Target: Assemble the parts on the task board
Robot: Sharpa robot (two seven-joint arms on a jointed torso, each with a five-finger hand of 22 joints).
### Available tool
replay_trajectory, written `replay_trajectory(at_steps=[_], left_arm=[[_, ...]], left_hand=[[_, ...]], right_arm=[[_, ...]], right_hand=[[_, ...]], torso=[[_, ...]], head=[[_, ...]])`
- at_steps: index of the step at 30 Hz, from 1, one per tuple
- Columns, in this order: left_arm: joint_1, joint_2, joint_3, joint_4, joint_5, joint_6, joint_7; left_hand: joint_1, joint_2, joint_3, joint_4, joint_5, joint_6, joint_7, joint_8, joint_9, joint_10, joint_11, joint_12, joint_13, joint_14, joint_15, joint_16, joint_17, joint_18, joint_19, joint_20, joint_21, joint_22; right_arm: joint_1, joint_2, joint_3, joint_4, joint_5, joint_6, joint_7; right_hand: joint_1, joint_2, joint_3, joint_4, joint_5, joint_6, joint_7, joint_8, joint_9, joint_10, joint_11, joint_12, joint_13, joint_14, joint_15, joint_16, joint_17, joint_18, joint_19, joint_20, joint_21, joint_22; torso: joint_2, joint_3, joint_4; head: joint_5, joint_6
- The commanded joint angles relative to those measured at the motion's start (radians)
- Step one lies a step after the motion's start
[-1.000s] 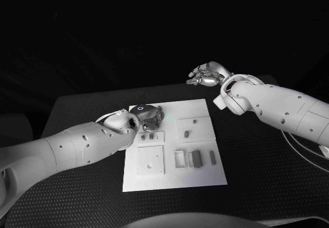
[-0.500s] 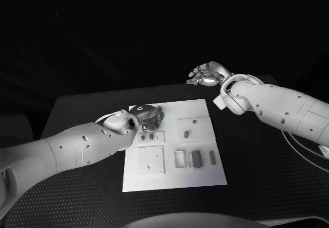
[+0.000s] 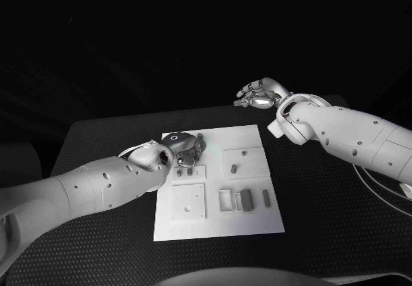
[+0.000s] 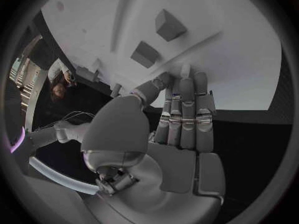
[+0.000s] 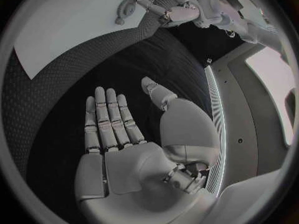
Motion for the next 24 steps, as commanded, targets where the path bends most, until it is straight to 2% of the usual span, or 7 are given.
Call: replay_trajectory(at_steps=[1, 9, 10, 13, 22, 24], left_arm=[[-0.007, -0.003, -0.004, 0.004, 0.039, -0.008, 0.023], [-0.006, -0.024, -0.002, 0.033, 0.079, -0.017, 0.035], [-0.006, -0.032, 0.004, 0.042, 0.085, -0.016, 0.036], [-0.004, -0.042, 0.008, 0.056, 0.098, -0.015, 0.036], [-0.002, -0.061, 0.047, 0.08, 0.109, -0.02, 0.033], [0.0, -0.066, 0.05, 0.083, 0.109, -0.02, 0.033]], left_hand=[[0.001, 0.006, 0.005, 0.001, 0.005, 0.004, 0.001, 0.004, -0.002, 0.008, -0.001, -0.003, 0.0, 0.007, 0.0, -0.001, 0.002, 0.015, 0.006, -0.001, 0.002, 0.002], [-0.005, 0.009, 0.006, 0.003, 0.005, 0.004, 0.001, 0.004, -0.003, 0.009, -0.001, -0.005, 0.0, 0.009, -0.001, -0.003, 0.004, 0.015, 0.008, -0.001, 0.002, 0.003], [-0.006, 0.01, 0.006, 0.004, 0.005, 0.004, 0.001, 0.004, -0.003, 0.009, -0.001, -0.005, 0.0, 0.01, -0.001, -0.003, 0.004, 0.015, 0.008, -0.001, 0.002, 0.004], [-0.007, 0.01, 0.007, 0.004, 0.005, 0.005, 0.001, 0.005, -0.003, 0.009, -0.001, -0.005, 0.0, 0.01, -0.001, -0.004, 0.005, 0.016, 0.009, -0.001, 0.002, 0.004], [-0.013, 0.011, 0.006, 0.005, 0.004, 0.004, 0.001, 0.005, -0.004, 0.01, -0.001, -0.007, -0.001, 0.014, -0.001, -0.004, 0.008, 0.016, 0.012, -0.002, 0.002, 0.006], [-0.013, 0.011, 0.006, 0.005, 0.004, 0.004, 0.001, 0.005, -0.004, 0.01, -0.002, -0.007, -0.001, 0.014, -0.001, -0.004, 0.008, 0.016, 0.012, -0.002, 0.002, 0.006]], right_arm=[[0.0, 0.0, 0.0, 0.001, 0.002, 0.01, 0.013], [0.0, -0.001, 0.0, 0.0, 0.002, 0.01, 0.013], [0.0, -0.001, 0.0, -0.001, 0.002, 0.01, 0.013], [0.0, -0.001, 0.0, -0.002, 0.002, 0.009, 0.013], [0.0, -0.004, 0.0, -0.001, 0.002, 0.013, 0.012], [0.0, -0.004, 0.0, 0.0, 0.002, 0.013, 0.011]], right_hand=[[0.0, 0.004, -0.004, -0.001, -0.002, -0.007, 0.036, 0.004, -0.001, 0.006, 0.003, -0.007, -0.002, -0.003, 0.007, -0.005, 0.001, -0.017, -0.006, 0.001, -0.006, 0.001], [0.0, 0.003, -0.005, -0.001, -0.002, -0.007, 0.036, 0.004, -0.002, 0.006, 0.003, -0.007, -0.003, -0.003, 0.007, -0.006, 0.001, -0.017, -0.007, 0.001, -0.007, 0.002], [0.0, 0.003, -0.005, -0.001, -0.002, -0.007, 0.036, 0.004, -0.002, 0.006, 0.003, -0.007, -0.003, -0.003, 0.007, -0.006, 0.002, -0.017, -0.007, 0.001, -0.007, 0.002], [0.0, 0.003, -0.005, -0.001, -0.002, -0.007, 0.036, 0.004, -0.002, 0.006, 0.003, -0.007, -0.004, -0.003, 0.007, -0.006, 0.002, -0.017, -0.007, 0.001, -0.007, 0.002], [0.0, 0.003, -0.005, 0.0, -0.002, -0.007, 0.036, 0.004, -0.002, 0.006, 0.003, -0.007, -0.005, -0.003, 0.008, -0.007, 0.002, -0.017, -0.007, 0.001, -0.008, 0.003], [0.0, 0.002, -0.005, 0.0, -0.002, -0.007, 0.036, 0.004, -0.002, 0.006, 0.003, -0.007, -0.006, -0.003, 0.008, -0.008, 0.002, -0.018, -0.007, 0.001, -0.009, 0.003]], torso=[[0.0, 0.0002, 0.0008], [0.0, 0.0003, 0.0003], [0.0, 0.0003, 0.0], [0.0, 0.0003, 0.0], [0.0, 0.0004, 0.0009], [0.0, 0.0003, 0.0007]], head=[[0.002, 0.001], [0.003, 0.002], [0.003, 0.002], [0.003, 0.002], [0.006, 0.006], [0.006, 0.007]])
